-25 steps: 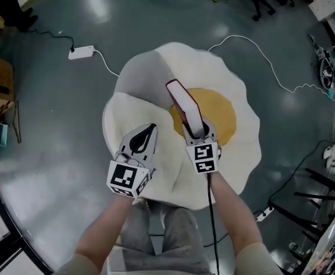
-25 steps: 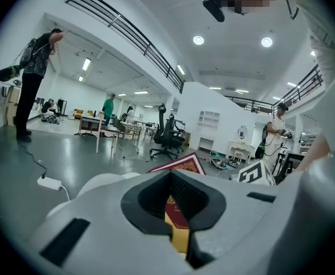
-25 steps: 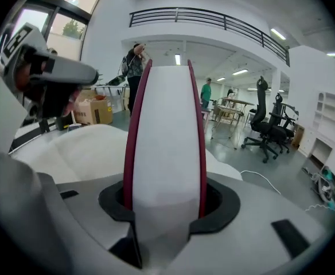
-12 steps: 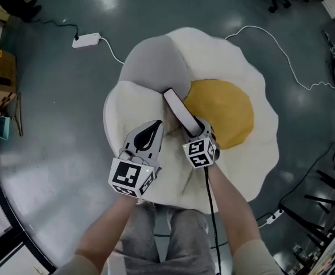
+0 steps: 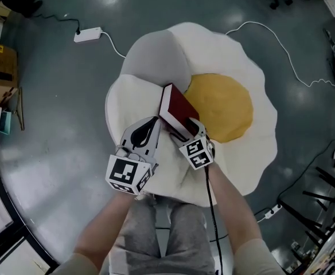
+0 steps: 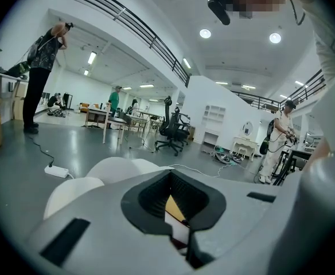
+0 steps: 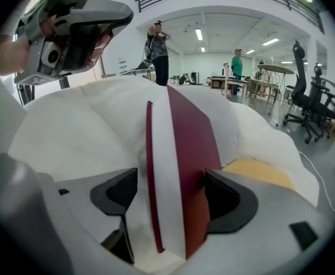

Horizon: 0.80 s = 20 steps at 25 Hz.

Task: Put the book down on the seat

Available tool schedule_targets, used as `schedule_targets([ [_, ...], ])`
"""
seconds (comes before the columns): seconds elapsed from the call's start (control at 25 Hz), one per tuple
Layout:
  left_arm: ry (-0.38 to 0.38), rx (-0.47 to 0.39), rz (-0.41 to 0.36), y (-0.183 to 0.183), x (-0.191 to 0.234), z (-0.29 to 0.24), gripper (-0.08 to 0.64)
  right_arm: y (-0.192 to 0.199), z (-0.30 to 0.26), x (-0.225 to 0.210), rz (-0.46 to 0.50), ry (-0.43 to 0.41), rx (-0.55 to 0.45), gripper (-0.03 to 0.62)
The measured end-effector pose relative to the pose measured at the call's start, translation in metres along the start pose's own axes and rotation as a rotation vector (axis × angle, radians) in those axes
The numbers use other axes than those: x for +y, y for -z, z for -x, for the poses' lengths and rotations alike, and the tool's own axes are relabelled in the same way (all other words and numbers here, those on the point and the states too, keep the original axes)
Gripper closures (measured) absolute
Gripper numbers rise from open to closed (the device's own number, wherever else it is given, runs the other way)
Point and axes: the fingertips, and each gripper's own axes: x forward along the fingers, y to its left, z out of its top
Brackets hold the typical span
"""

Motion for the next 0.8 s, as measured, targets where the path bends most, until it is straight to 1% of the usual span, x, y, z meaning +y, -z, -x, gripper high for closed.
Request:
schedule_targets([
  [0.12, -0.006, 0.010, 0.001, -0.010, -0.005, 0.011, 0.557, -0.006, 0.019, 0.009, -0.003, -0.001, 0.013, 0.246],
  [0.2, -0.008, 0.013, -0.001, -0.022, -0.012, 0.019, 0.557, -0.013, 0.035, 0.009, -0.019, 0.017, 0.010, 0.244],
  [0.4, -0.007, 0.007, -0.007, -0.069, -0.032, 0.042, 0.557, -0.044, 0.100, 0.003, -0.119, 0.069, -0.028, 0.244],
  [0.56, 0.002, -0.006, -0.021, -0.119, -0.052, 0.064, 0.557, -0.086, 0.172, -0.006, -0.160, 0.134, -0.090, 0.244],
  [0.8, 0.017, -0.035, -0.051, -0.202, -0.085, 0.100, 0.557, -0.164, 0.282, -0.009, -0.217, 0.203, -0.222, 0.245],
])
